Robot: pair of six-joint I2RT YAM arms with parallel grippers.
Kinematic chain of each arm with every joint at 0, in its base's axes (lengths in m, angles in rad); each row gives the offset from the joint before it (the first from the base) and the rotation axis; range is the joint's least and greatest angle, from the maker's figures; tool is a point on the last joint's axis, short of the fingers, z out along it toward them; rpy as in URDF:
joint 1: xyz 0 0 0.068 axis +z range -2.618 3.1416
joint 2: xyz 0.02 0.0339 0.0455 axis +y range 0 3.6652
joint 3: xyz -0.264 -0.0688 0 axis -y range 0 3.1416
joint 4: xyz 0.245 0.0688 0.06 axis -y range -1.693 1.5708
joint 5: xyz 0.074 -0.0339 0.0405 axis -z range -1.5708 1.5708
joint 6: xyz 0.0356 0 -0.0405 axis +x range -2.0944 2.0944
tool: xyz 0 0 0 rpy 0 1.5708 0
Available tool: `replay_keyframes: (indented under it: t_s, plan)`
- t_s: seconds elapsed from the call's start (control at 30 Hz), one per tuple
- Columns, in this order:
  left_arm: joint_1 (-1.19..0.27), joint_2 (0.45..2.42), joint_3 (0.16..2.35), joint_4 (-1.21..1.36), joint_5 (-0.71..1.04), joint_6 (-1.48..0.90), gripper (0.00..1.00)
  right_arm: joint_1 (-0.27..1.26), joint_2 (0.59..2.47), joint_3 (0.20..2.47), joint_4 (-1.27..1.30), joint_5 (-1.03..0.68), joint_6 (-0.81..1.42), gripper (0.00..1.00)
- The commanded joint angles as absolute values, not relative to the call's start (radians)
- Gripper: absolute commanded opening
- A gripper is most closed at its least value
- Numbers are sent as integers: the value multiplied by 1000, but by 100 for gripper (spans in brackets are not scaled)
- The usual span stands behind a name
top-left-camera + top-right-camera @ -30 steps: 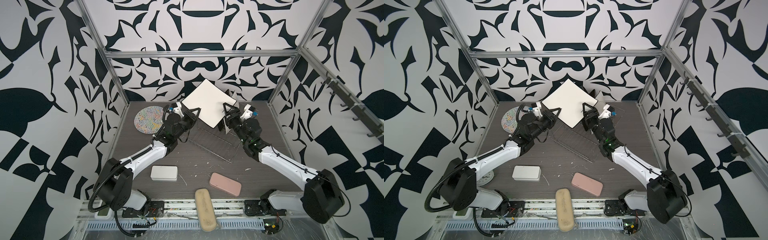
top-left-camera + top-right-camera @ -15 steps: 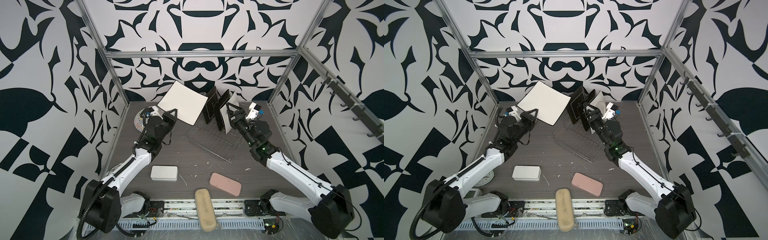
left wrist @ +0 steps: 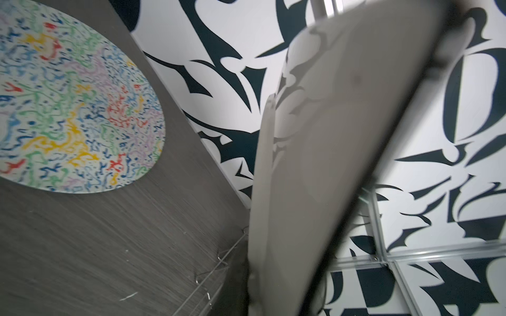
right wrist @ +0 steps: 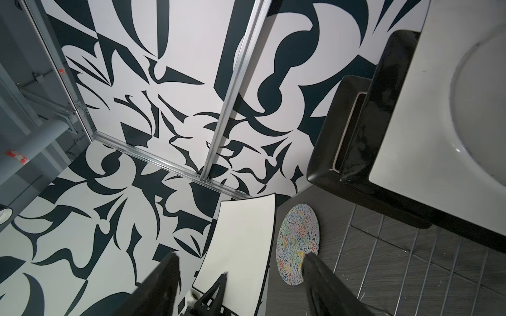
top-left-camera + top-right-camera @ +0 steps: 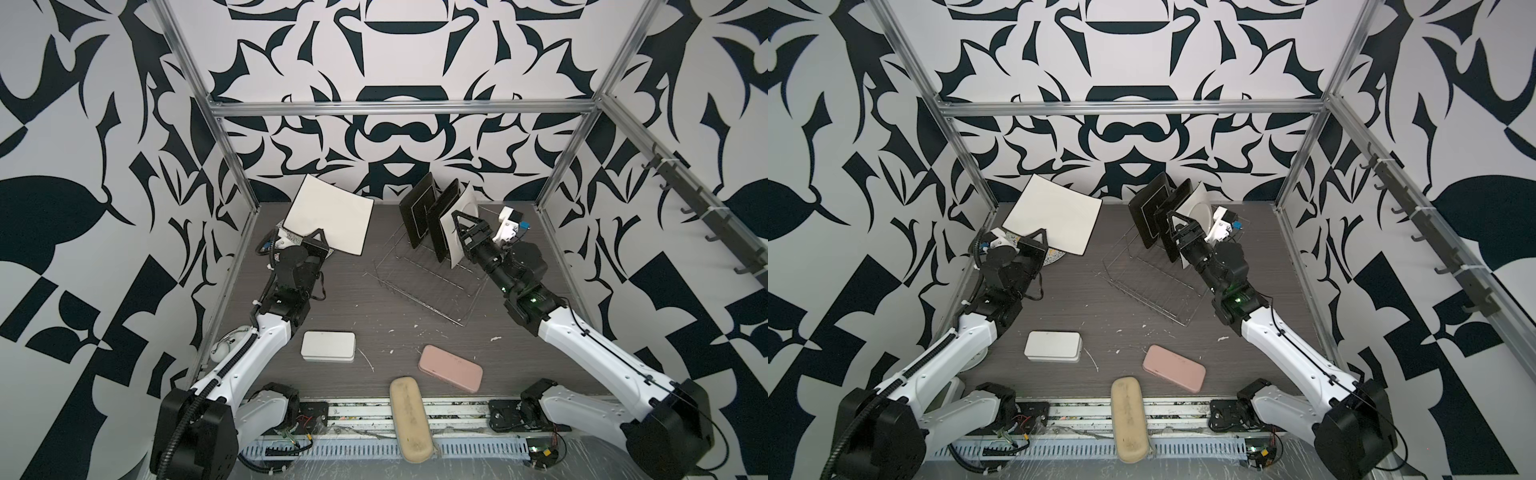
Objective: Unload the plates from the dish rack
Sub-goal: 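Carry the white plate with the left gripper toward the table while the right gripper withdraws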
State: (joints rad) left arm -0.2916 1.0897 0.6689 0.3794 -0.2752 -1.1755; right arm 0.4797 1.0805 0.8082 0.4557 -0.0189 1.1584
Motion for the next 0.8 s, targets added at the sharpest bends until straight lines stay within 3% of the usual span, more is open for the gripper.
replay_keyframes:
  t_s: [0.0, 0.3, 0.57, 0.77]
  plan:
    - [-272, 1064, 684, 588, -344, -1165, 0, 474, 1046, 808, 449, -34, 1127, 75]
    - [-258, 1119, 650, 632, -392, -1077, 0, 458, 1000, 802, 378, -31, 1097, 75]
    - [-236, 1065, 674, 396, -318, -1035, 0, 447, 991, 785, 358, -34, 1087, 75]
    - [-232, 962, 568, 339, -325, -1112, 0, 441, 1009, 780, 366, -50, 1089, 76]
